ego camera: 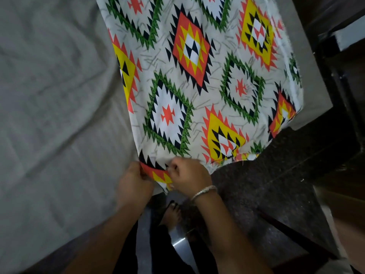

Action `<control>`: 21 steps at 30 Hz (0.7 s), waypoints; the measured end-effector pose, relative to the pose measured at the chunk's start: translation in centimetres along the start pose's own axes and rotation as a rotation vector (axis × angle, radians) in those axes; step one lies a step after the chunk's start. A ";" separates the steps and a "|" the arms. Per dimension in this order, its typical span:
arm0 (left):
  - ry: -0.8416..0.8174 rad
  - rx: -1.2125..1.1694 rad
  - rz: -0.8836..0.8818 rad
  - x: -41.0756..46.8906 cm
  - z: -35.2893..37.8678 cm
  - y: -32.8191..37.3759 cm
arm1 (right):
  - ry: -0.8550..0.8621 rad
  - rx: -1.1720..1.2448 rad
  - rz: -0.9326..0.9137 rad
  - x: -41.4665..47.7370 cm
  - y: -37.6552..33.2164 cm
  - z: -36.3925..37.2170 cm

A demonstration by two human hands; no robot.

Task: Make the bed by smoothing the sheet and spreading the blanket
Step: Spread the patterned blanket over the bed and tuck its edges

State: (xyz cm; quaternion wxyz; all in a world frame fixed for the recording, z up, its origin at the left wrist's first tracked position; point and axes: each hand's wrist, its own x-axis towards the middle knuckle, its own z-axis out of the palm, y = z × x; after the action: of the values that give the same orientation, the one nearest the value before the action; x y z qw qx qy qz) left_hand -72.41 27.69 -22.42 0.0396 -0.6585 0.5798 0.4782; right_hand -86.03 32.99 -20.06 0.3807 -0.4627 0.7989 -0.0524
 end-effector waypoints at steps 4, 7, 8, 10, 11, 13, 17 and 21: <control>-0.033 -0.112 0.010 -1.5 1.5 0.6 | 0.089 0.023 0.003 -0.3 1.7 0.0; -0.136 -0.030 0.018 -1.6 3.2 0.5 | -0.048 -0.104 -0.099 -0.7 1.4 0.9; -0.123 -0.028 0.010 -1.8 3.5 0.2 | -0.064 -0.144 -0.131 -1.0 1.2 1.2; -0.052 -0.081 -0.019 -2.4 3.8 -0.4 | -0.023 -0.169 -0.166 -1.9 0.7 2.1; -0.020 -0.101 -0.028 -2.8 3.9 -0.7 | 0.009 -0.176 -0.181 -2.3 0.4 2.7; 0.009 -0.118 -0.035 -3.5 4.1 -1.6 | 0.022 -0.174 -0.213 -3.1 -0.3 3.9; 0.038 -0.083 -0.011 -4.0 3.8 -2.1 | -0.122 -0.135 -0.225 -3.4 -0.3 3.6; 0.314 0.013 -0.003 -3.9 2.5 0.1 | -0.076 -0.057 -0.215 -2.1 1.0 0.1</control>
State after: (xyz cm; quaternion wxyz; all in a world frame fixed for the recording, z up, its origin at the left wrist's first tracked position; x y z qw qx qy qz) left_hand -73.42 31.97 -21.10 -0.0466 -0.7256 0.5811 0.3655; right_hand -86.01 35.19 -19.42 0.3899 -0.5581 0.7306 -0.0527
